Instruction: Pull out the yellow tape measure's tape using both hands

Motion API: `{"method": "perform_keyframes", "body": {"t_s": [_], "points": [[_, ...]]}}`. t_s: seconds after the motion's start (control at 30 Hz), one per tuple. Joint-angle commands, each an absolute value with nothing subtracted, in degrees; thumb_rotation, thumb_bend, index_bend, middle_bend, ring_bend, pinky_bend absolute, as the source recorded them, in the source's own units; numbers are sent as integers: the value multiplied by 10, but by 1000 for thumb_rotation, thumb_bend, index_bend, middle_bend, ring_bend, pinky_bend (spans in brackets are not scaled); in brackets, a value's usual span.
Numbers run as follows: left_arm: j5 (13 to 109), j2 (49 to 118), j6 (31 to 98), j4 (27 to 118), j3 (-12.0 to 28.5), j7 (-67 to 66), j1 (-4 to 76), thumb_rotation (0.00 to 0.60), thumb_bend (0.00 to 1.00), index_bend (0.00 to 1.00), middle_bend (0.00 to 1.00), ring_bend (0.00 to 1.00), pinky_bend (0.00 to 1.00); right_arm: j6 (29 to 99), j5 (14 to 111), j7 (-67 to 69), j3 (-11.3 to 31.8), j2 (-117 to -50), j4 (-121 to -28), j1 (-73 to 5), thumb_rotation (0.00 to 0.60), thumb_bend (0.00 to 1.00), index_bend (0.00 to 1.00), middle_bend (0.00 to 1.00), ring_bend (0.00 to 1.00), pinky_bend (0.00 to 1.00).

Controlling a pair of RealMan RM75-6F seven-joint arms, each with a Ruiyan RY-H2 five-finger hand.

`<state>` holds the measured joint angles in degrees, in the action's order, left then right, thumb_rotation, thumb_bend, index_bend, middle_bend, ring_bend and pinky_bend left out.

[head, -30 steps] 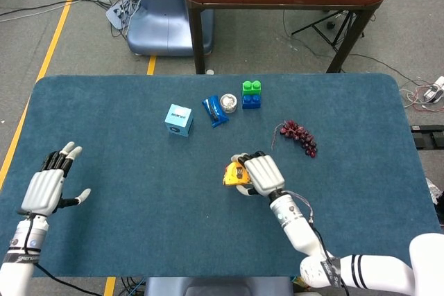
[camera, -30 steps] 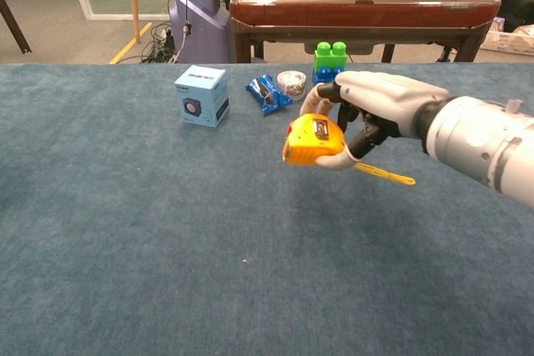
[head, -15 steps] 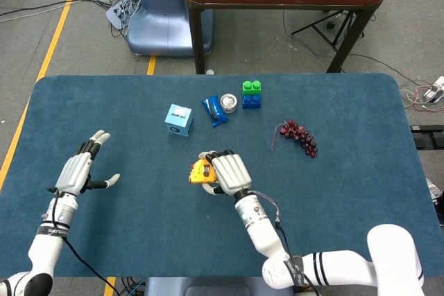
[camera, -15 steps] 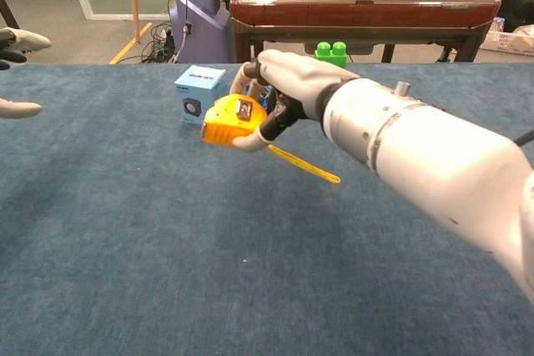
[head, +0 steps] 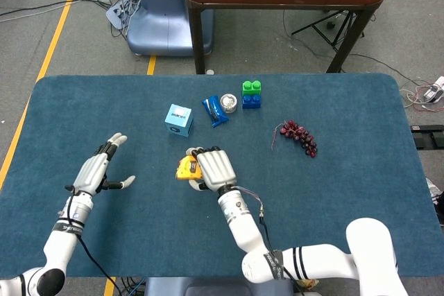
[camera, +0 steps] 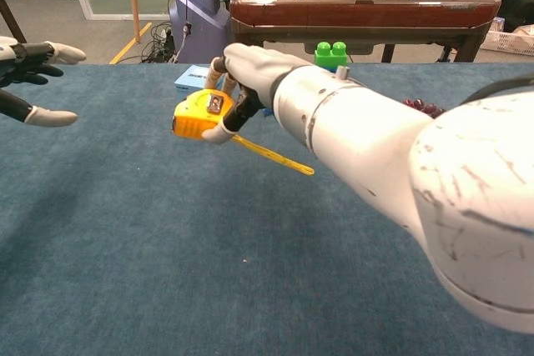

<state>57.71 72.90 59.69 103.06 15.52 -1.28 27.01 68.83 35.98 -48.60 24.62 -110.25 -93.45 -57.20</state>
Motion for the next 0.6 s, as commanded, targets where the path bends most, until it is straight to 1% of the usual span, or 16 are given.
{"method": "perform_keyframes", "body": {"t_s": [0.03,0.3,0.6], "points": [[574,732,594,1034,156,-4,273,600,207,0,0,0,0,689,352,-490,253,-1111,-925,-584,600,543,546,526,380,251],[568,737,586,1041,155,11,282,600,201,0,0,0,0,687,335,-495,263,-1128,-900,-612,600,543,546,526,379,251],[560,758,582,1035,156,21,296,600,201,0,0,0,0,684,329,-489,274,-1144,-874,-636,600,543,546,526,380,251]]}}
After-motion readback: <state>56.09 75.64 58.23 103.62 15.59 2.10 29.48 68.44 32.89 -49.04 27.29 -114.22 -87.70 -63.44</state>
